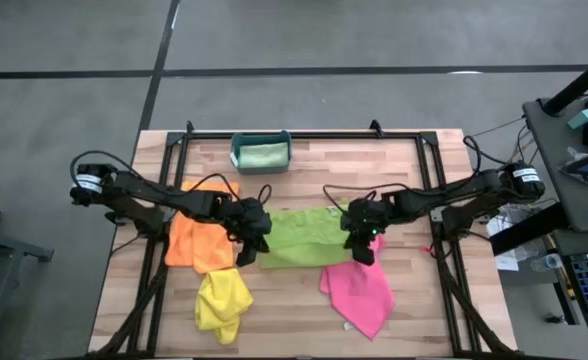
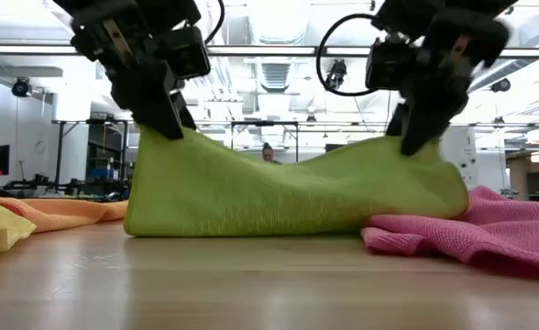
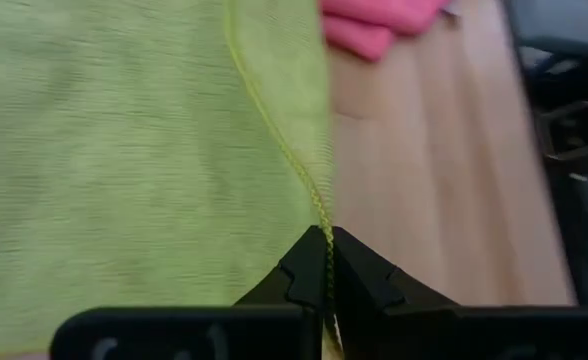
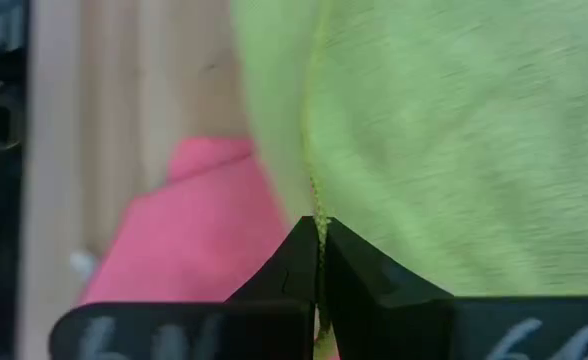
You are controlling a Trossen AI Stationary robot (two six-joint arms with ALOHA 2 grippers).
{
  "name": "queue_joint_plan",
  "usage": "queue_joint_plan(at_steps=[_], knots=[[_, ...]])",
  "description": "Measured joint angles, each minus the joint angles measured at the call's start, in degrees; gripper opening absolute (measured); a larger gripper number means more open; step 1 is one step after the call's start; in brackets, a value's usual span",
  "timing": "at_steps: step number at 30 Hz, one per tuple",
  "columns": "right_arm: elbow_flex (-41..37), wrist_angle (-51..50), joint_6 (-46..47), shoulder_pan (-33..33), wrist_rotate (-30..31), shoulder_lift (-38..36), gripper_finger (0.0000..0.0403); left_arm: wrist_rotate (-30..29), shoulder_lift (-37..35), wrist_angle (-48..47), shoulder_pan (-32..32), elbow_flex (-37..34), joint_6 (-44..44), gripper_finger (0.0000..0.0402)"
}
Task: Fold microfiber towels
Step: Fold the green towel
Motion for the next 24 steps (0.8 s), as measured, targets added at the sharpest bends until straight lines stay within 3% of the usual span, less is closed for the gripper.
queue_joint_plan(at_steps=[5, 11, 15, 21, 24], knots=[[0.00, -2.22, -3.37, -5.12, 4.34, 0.10, 0.0008, -3.22, 0.00, -0.90, 1.66, 0.00, 2.69, 0.0000], [-0.02, -2.51, -6.14, -9.74, 4.84, 2.49, 0.0008, -4.13, 0.00, -0.96, 4.44, 0.00, 4.41, 0.0000], [-0.02, -2.28, -8.03, -10.40, 6.80, 5.37, 0.0009, -6.24, 0.00, -2.56, 5.94, -0.17, 4.41, 0.0000], [-0.02, -1.73, -9.48, -10.41, 15.50, 9.18, 0.0009, -8.46, 0.00, -3.44, 7.24, -0.87, 4.00, 0.0000], [-0.02, -1.38, -9.67, -10.41, 16.26, 9.60, 0.0008, -8.80, 0.00, -3.09, 7.23, -0.87, 4.01, 0.0000]])
